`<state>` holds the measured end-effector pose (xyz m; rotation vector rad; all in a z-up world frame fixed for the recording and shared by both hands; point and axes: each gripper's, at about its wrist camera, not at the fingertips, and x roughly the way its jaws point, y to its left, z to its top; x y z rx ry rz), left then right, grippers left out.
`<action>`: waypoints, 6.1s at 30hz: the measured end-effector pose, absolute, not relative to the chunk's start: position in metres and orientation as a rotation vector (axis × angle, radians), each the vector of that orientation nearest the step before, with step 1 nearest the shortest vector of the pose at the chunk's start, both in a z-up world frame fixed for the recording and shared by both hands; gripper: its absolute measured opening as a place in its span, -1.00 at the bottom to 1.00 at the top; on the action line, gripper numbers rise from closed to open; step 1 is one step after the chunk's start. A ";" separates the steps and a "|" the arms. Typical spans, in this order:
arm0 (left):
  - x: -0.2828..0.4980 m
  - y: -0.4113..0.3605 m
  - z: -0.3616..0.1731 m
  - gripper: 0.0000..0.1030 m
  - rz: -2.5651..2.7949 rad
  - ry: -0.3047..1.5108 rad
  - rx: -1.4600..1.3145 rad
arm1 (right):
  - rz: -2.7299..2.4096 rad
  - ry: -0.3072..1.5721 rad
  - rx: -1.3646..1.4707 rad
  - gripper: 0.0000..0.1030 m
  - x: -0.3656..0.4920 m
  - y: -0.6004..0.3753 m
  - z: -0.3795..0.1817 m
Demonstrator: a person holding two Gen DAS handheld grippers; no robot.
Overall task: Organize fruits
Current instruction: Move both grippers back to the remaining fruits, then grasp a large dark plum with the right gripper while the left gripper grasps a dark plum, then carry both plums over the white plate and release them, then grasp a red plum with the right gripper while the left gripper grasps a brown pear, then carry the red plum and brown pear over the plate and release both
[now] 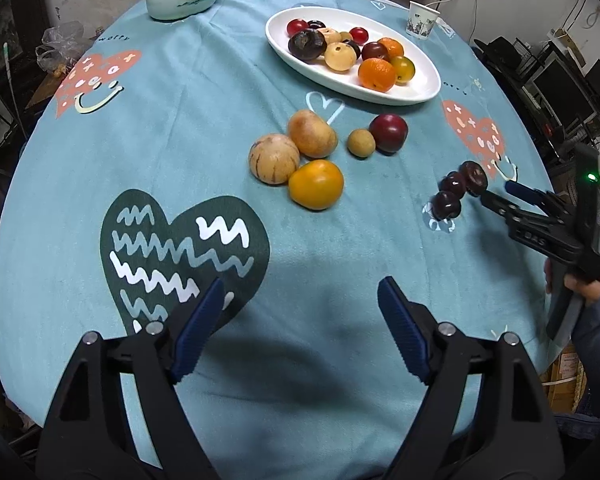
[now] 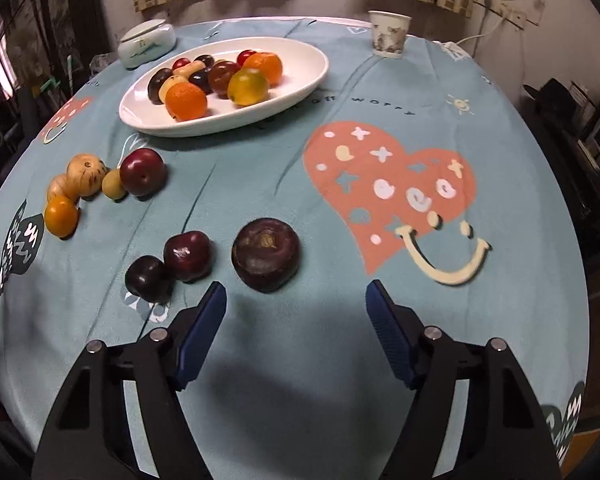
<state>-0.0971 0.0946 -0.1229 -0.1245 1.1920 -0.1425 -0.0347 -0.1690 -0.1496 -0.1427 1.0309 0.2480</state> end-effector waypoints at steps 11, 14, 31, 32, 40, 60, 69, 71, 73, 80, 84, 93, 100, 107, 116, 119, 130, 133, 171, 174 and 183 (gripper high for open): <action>-0.081 0.048 -0.117 0.62 -0.228 1.190 -0.041 | 0.392 1.069 -0.143 -0.21 -0.018 -0.162 -0.147; -0.067 0.018 -0.120 0.62 -0.297 1.178 0.016 | 0.385 1.056 -0.056 -0.20 -0.032 -0.178 -0.139; -0.003 -0.077 -0.173 -0.01 -0.416 1.249 0.176 | 0.333 1.077 0.056 -0.20 -0.071 -0.209 -0.138; -0.002 -0.077 -0.175 -0.11 -0.422 1.256 0.173 | 0.335 1.079 0.054 -0.20 -0.071 -0.208 -0.138; -0.007 -0.068 -0.173 -0.39 -0.443 1.257 0.151 | 0.352 1.095 0.044 -0.20 -0.073 -0.197 -0.141; 0.035 0.012 -0.069 -0.40 -0.254 1.028 0.077 | 0.485 0.976 -0.054 -0.20 -0.031 -0.138 -0.085; 0.108 0.005 -0.048 -0.39 -0.179 0.954 0.116 | 0.485 0.829 0.005 -0.20 0.067 -0.116 -0.028; 0.121 0.001 -0.055 -0.39 -0.171 0.956 0.129 | 0.479 0.833 -0.007 -0.20 0.086 -0.111 -0.030; 0.133 0.001 -0.065 -0.39 -0.162 0.968 0.140 | 0.471 0.839 -0.023 -0.20 0.101 -0.106 -0.036; 0.168 0.009 -0.105 -0.38 -0.140 1.027 0.161 | 0.433 0.918 -0.048 -0.20 0.159 -0.095 -0.072; 0.174 0.014 -0.118 0.09 -0.131 1.046 0.146 | 0.438 0.982 -0.034 -0.18 0.182 -0.091 -0.091; 0.165 0.021 -0.111 0.19 -0.111 1.031 0.137 | 0.422 0.919 0.014 0.52 0.169 -0.107 -0.069; 0.115 0.048 -0.073 0.50 -0.079 0.945 0.082 | 0.381 0.935 0.042 0.52 0.083 -0.144 -0.073; 0.023 0.092 -0.078 0.57 -0.062 0.988 -0.002 | 0.314 1.114 0.112 0.51 -0.042 -0.179 -0.139; -0.066 0.102 -0.139 0.57 -0.074 1.194 -0.073 | 0.331 1.099 0.026 0.51 -0.091 -0.161 -0.145; -0.075 0.098 -0.138 0.57 -0.083 1.192 -0.086 | 0.342 1.081 0.008 0.51 -0.085 -0.152 -0.140; -0.089 0.099 -0.124 0.57 -0.085 1.162 -0.108 | 0.351 1.109 -0.094 0.50 -0.023 -0.117 -0.154; -0.086 0.099 -0.125 0.57 -0.084 1.169 -0.129 | 0.357 1.126 -0.182 -0.08 -0.021 -0.106 -0.160; 0.010 0.058 -0.071 -0.15 -0.087 1.054 -0.058 | 0.529 1.016 -0.026 -0.38 -0.028 -0.117 -0.100; 0.045 0.046 -0.052 -0.14 -0.091 0.999 -0.034 | 0.527 0.923 -0.014 -0.38 0.001 -0.114 -0.063; 0.128 0.030 -0.069 -0.14 -0.079 1.015 0.005 | 0.486 0.856 0.001 -0.38 0.100 -0.094 -0.033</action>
